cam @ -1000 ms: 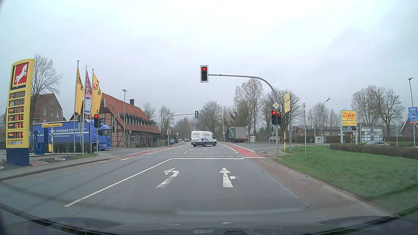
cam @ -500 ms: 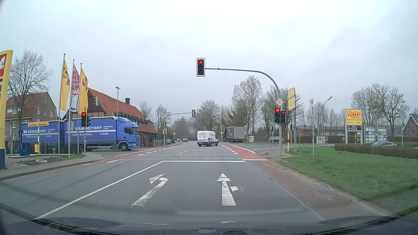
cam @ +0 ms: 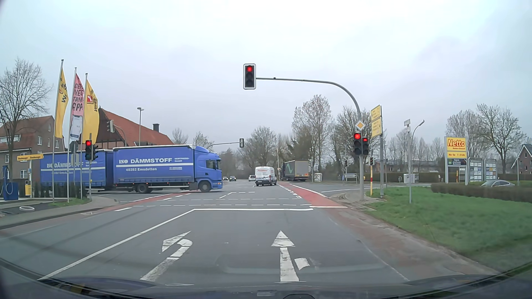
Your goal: Follow the waypoints while adhering to traffic rules and regulations
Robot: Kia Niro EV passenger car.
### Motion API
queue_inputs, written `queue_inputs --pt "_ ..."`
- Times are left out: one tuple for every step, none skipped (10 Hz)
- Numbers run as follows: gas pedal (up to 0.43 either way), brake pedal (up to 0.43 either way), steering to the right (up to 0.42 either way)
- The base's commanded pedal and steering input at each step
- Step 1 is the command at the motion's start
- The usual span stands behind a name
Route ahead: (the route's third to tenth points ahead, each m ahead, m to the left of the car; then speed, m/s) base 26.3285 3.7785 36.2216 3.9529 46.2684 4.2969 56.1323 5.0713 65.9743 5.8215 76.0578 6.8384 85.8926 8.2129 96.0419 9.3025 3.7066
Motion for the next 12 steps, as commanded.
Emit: queue_inputs --pt "0.0 0.0 0.011" --pt "0.0 0.0 0.009" --pt "0.0 0.0 0.006" --pt "0.0 0.0 -0.003" --pt "0.0 0.0 -0.007" --pt "0.0 0.0 -0.008" --pt "0.0 0.0 -0.007" --pt "0.0 0.0 -0.007" --pt "0.0 0.0 -0.007" --pt "0.0 0.0 -0.007" --pt "0.0 0.0 -0.007" --pt "0.0 0.0 -0.007"
